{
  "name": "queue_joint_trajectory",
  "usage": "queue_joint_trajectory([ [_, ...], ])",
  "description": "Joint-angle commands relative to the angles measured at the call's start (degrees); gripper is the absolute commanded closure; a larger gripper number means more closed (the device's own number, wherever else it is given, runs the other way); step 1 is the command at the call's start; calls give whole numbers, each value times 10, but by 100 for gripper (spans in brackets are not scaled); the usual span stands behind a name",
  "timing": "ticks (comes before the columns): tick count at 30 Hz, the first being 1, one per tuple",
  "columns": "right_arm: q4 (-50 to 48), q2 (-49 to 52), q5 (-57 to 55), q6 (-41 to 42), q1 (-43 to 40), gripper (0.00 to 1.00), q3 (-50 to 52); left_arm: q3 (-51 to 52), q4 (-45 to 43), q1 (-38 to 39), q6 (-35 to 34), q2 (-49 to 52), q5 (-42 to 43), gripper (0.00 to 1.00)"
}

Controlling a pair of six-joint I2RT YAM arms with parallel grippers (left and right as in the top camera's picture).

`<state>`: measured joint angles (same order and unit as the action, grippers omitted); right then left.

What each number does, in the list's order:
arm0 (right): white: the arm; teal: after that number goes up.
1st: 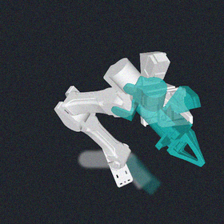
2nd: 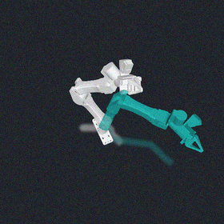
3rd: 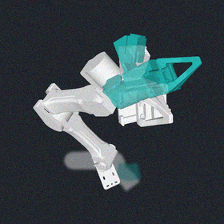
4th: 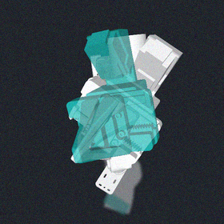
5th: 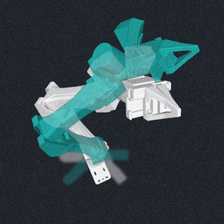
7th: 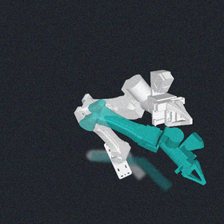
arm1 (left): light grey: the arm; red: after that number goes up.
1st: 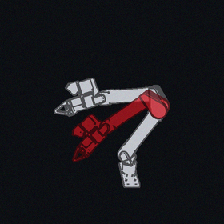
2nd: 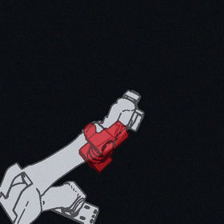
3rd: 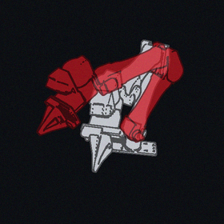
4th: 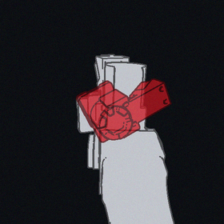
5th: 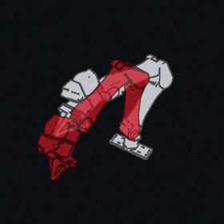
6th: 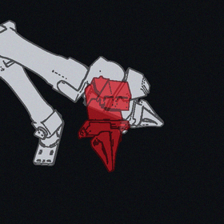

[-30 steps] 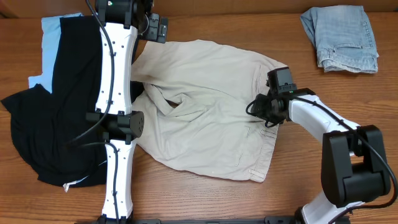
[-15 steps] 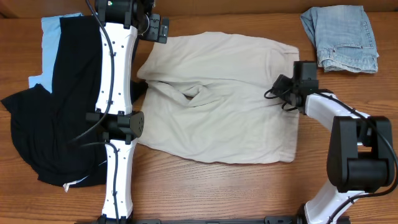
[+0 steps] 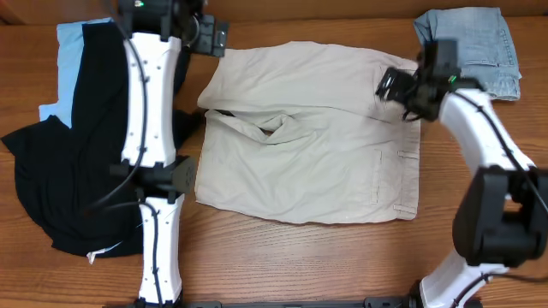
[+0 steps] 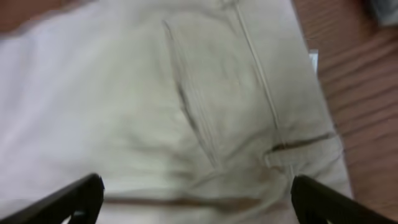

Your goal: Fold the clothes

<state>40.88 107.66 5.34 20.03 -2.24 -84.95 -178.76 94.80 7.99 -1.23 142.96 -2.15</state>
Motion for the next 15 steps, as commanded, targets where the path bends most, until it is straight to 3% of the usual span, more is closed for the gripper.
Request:
queue_joint_trajectory([
  [1,71,-95,12,2,4,0,-85,-13,20,-11,-45,-110,-2,0],
  [10,271,-284,-20,79,20,0,-103,35,20,-11,-80,-222,33,0],
  [15,399,-354,-71,130,20,0,-99,223,20,-8,-125,-335,31,0],
])
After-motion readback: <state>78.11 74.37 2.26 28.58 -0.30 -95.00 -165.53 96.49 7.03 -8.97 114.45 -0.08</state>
